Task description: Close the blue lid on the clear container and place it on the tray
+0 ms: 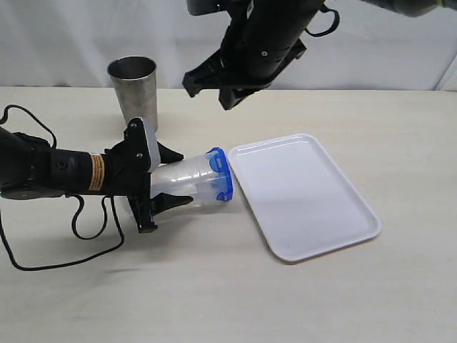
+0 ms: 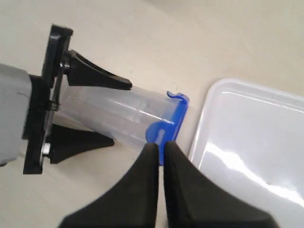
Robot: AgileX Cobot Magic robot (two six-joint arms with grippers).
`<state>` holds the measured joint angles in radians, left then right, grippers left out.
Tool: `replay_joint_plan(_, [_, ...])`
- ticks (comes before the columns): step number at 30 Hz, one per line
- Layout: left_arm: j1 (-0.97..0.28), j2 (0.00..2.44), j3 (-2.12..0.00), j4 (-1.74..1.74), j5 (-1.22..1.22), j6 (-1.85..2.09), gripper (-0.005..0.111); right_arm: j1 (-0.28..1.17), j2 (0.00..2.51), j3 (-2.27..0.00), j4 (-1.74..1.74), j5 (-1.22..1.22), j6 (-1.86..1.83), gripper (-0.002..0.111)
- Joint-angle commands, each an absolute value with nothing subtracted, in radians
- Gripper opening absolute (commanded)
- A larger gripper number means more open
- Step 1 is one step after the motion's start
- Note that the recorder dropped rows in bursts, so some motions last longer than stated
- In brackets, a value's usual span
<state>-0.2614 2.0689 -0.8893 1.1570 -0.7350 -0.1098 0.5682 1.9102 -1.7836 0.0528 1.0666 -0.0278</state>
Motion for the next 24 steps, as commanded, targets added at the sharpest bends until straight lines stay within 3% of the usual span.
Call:
replay_joint_plan(1, [-0.255,2.065,-0.891,1.14,-0.778,-0.102,0.0,0.549,1.86,-1.676,0.026,0.985,-0.033,0.004])
replay_joint_plan(5, [-0.236,2.065,-0.891,1.142,-0.838,-0.106,0.0,0.504,1.747,-1.524,0.037,0.787,-0.03,0.004])
replay_joint_plan(17, [-0.231,2.065,-0.891,1.155,-1.221,-0.104,0.0,0.243,1.508,-1.146,0.249,0.537,-0.167,0.004])
replay_joint_plan(24, [-0.278,2.056,-0.911,1.147,-1.221,-0.103,0.0,0.2,1.556,-0.993,0.775,0.459,-0.58,0.004])
